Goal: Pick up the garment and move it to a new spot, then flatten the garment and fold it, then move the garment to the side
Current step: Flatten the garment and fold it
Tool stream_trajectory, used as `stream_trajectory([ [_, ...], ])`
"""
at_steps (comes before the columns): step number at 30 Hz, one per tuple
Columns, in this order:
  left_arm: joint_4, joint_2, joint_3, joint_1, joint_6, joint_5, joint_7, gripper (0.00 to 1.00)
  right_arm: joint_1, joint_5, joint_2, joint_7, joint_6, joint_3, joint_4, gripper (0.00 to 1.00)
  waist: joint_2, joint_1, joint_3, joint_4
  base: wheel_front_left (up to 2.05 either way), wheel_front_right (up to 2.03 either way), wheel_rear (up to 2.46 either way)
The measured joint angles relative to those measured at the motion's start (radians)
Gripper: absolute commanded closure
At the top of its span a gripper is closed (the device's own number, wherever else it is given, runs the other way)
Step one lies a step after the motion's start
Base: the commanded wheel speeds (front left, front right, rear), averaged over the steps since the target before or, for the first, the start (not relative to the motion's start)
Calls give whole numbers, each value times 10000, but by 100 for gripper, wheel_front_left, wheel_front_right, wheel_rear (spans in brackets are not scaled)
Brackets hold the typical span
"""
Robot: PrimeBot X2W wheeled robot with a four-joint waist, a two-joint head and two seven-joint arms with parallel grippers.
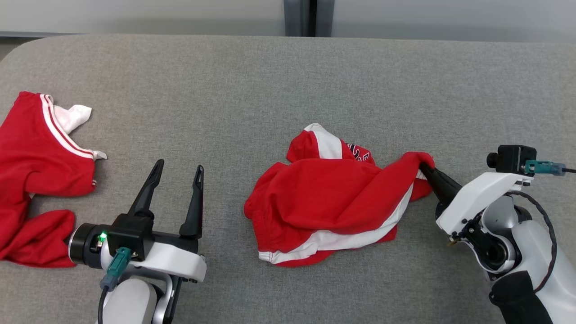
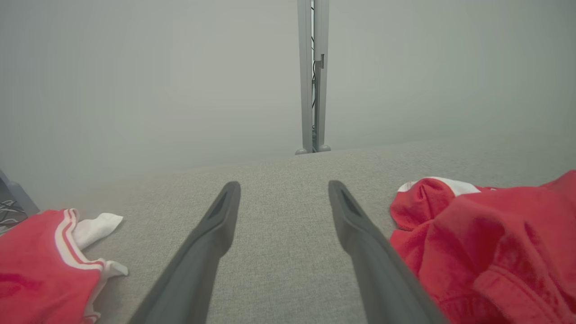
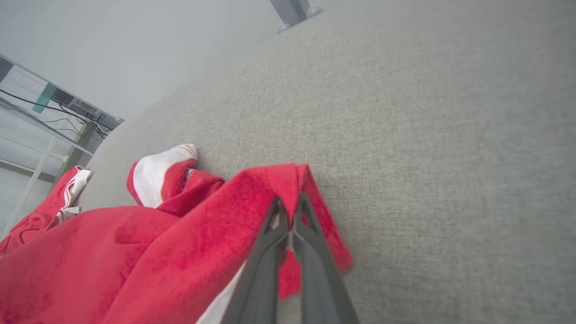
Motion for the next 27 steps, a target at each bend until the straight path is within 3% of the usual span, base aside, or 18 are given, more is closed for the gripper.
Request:
stream_trajectory([
  [1, 19, -15, 8, -41, -8, 0, 0, 0, -109, 90, 10, 17, 0, 21, 199, 100, 0, 0, 39, 20, 0, 0, 0],
  [2, 40, -27, 13, -56, -10, 2, 0, 0, -203, 236, 15, 82, 0, 73, 364, 62, 0, 0, 63, 26, 0, 0, 0],
  [3, 65, -44, 25, -57, -12, 2, 0, 0, -261, 309, 4, 100, 0, 186, 477, 0, 0, 0, 73, 19, 0, 0, 0],
  [8, 142, -136, 98, -62, -13, 15, 0, 0, -302, 667, -278, 79, 0, 479, 625, 0, 0, 0, 35, -109, 0, 0, 0],
  [16, 165, -138, 280, -51, -12, 25, 0, 0, 774, 1101, -918, -531, -2, 207, -157, 0, 0, 0, -138, -407, 0, 0, 0],
  [21, 159, -61, 449, 12, 8, 25, 0, 0, 1430, 648, -1172, -2420, -2, -669, -1154, 0, 0, 0, -333, -607, 0, 0, 0],
  [27, -128, 109, 627, 371, 192, 23, 33, 0, 1849, -823, -1164, -4029, -2, -1289, -2481, 0, 0, 0, -713, -817, 0, 0, 0],
])
